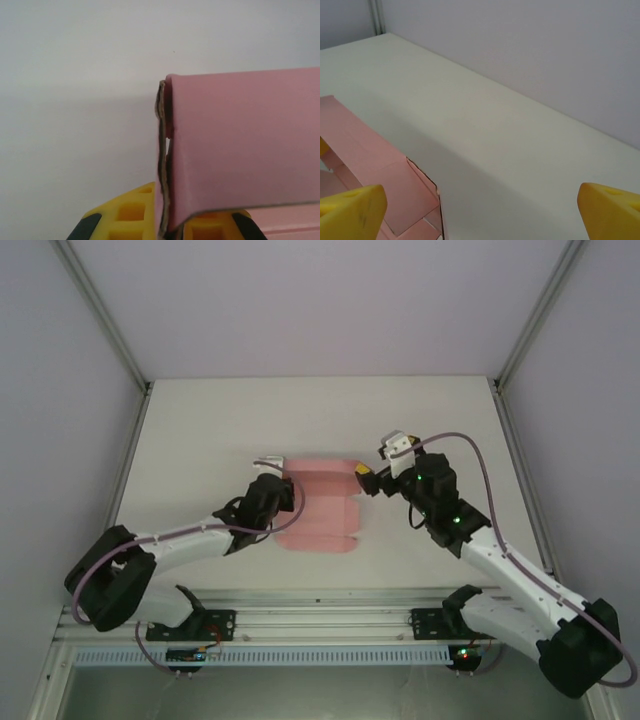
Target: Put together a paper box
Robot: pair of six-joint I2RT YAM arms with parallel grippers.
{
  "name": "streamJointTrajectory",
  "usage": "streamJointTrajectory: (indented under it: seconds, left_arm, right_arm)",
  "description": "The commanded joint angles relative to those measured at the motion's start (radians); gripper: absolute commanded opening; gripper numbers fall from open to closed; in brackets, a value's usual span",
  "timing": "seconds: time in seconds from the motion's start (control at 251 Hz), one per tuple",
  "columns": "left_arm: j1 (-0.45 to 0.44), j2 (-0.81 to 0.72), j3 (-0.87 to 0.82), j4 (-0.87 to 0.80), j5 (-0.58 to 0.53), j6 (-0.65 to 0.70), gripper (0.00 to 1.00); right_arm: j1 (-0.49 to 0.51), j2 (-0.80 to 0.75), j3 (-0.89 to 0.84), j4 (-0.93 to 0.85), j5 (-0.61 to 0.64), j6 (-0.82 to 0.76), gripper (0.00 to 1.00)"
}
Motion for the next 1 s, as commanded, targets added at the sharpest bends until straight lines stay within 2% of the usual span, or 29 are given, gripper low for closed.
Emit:
streamJointTrajectory:
  seconds: [0.0,0.224,0.535,0.822,0.998]
  left_arm:
    - [-0.001,-0.033,0.006,-0.016,0.036,-0.019,0.0]
    - [-0.001,-0.047,0.007,-0.008,0.087,-0.026,0.0]
    - [0.0,-0.026,0.014,0.027,0.168,-0.047,0.0]
    - [0.0,-0.029,0.031,0.038,0.207,-0.103,0.0]
    - [0.002,-0.015,0.03,0.077,0.202,-0.139,0.0]
  right_arm:
    - [-0.006,0.039,0.035,-0.035,-0.024,0.043,0.99]
    - [-0.007,0.133,0.034,0.037,-0.047,0.056,0.99]
    - [-0.008,0.227,-0.053,0.405,-0.165,0.19,0.99]
    - [-0.008,0.267,-0.125,0.604,-0.157,0.307,0.99]
    - [-0.008,0.244,-0.131,0.57,-0.134,0.318,0.99]
